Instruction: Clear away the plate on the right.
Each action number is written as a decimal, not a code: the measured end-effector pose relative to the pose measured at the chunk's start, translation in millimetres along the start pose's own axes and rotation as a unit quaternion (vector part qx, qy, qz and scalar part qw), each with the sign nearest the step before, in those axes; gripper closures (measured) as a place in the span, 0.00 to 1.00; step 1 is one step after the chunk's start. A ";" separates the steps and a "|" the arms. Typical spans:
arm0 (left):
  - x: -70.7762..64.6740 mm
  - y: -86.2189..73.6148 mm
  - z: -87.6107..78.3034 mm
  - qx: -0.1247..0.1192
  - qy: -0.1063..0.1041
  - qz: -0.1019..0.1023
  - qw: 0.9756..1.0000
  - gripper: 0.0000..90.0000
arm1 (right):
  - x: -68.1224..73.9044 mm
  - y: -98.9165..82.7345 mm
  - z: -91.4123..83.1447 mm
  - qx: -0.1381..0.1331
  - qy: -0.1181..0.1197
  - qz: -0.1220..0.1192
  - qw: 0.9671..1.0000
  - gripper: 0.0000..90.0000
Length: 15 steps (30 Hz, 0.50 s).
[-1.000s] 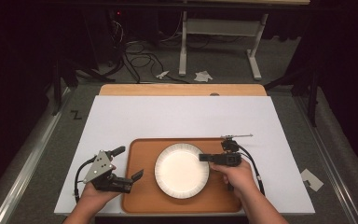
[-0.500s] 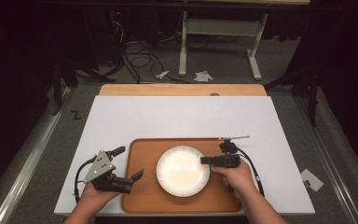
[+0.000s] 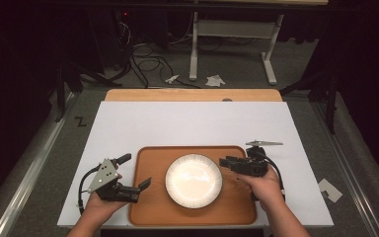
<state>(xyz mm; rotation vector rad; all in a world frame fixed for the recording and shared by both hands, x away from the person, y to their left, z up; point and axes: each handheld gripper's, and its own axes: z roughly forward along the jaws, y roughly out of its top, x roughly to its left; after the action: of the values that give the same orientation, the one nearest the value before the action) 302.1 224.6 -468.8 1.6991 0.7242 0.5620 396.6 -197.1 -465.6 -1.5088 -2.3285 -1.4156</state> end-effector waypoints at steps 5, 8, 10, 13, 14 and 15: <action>0.4 0.1 0.5 0.000 0.002 -0.002 1.000 0.00 | -6.6 0.8 -32.2 -0.053 -0.037 -0.048 0.997 0.45; 0.6 0.0 0.5 0.000 0.001 -0.002 1.000 0.00 | -11.3 -5.8 -51.4 -0.069 -0.074 -0.076 0.992 0.34; 0.5 0.0 0.9 0.000 0.002 -0.002 1.000 0.00 | -14.0 -14.8 -63.7 -0.090 -0.105 -0.099 0.985 0.23; -0.7 0.4 2.1 0.001 0.000 -0.001 1.000 0.00 | -17.3 -25.3 -71.5 -0.102 -0.136 -0.116 0.979 0.06; -1.3 0.7 2.6 0.001 -0.001 0.000 1.000 0.00 | -18.0 -27.9 -72.6 -0.104 -0.140 -0.118 0.978 0.00; -1.8 1.0 3.0 0.001 -0.002 0.000 1.000 0.00 | -17.5 -29.4 -73.0 -0.102 -0.141 -0.116 0.978 0.00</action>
<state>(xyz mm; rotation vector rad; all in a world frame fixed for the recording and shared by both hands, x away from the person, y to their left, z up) 303.1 221.1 -468.5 1.7014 0.7219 0.5592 353.5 -263.6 -450.3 -1.6292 -2.6755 -1.6335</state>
